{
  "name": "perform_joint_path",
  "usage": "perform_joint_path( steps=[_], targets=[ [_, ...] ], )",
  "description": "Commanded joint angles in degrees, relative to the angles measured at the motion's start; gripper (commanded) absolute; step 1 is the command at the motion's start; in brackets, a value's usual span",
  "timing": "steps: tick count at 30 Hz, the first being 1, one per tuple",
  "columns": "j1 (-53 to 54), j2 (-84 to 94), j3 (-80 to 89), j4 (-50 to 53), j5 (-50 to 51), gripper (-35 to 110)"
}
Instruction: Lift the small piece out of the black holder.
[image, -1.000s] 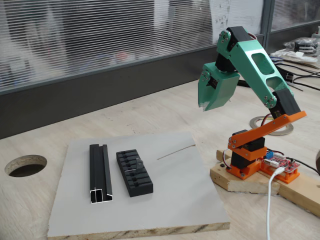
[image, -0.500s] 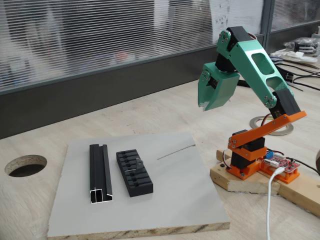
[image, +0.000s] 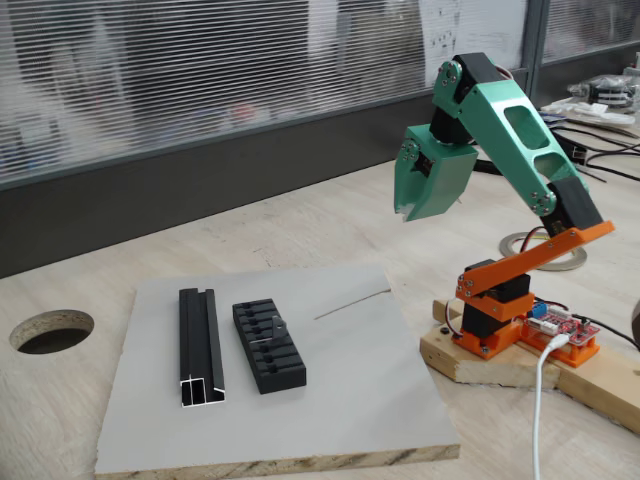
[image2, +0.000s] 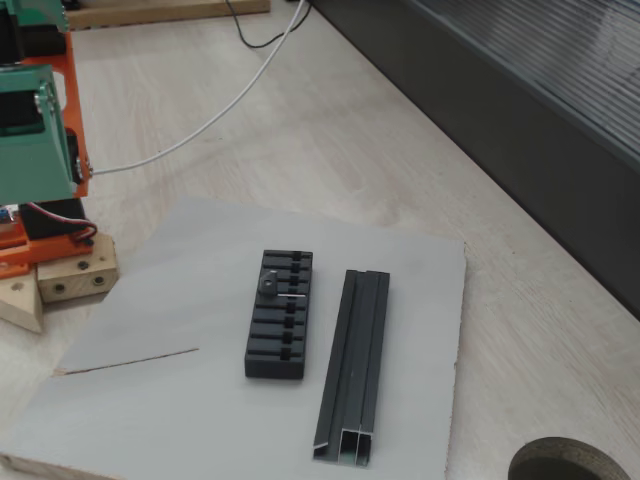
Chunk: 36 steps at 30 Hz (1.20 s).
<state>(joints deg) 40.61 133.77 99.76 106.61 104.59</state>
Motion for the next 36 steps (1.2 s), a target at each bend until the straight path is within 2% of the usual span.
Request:
perform_joint_path(
  steps=[1, 5, 8, 23, 26, 30, 36],
  targets=[
    [-8.09, -3.25, 0.00, -0.09, 11.34, 14],
    [-19.07, -9.58, 0.00, -0.18, 22.24, 14],
    [-22.94, -12.66, -0.35, -0.18, 28.83, 14],
    [-23.91, -13.45, 0.00, -0.35, 50.01, 14],
    [-24.61, -13.45, 0.00, -2.46, 52.56, 14],
    [-33.13, -13.62, 0.62, -10.72, 52.91, 14],
    [-40.78, -13.54, 11.78, -19.69, 52.91, 14]
  ],
)
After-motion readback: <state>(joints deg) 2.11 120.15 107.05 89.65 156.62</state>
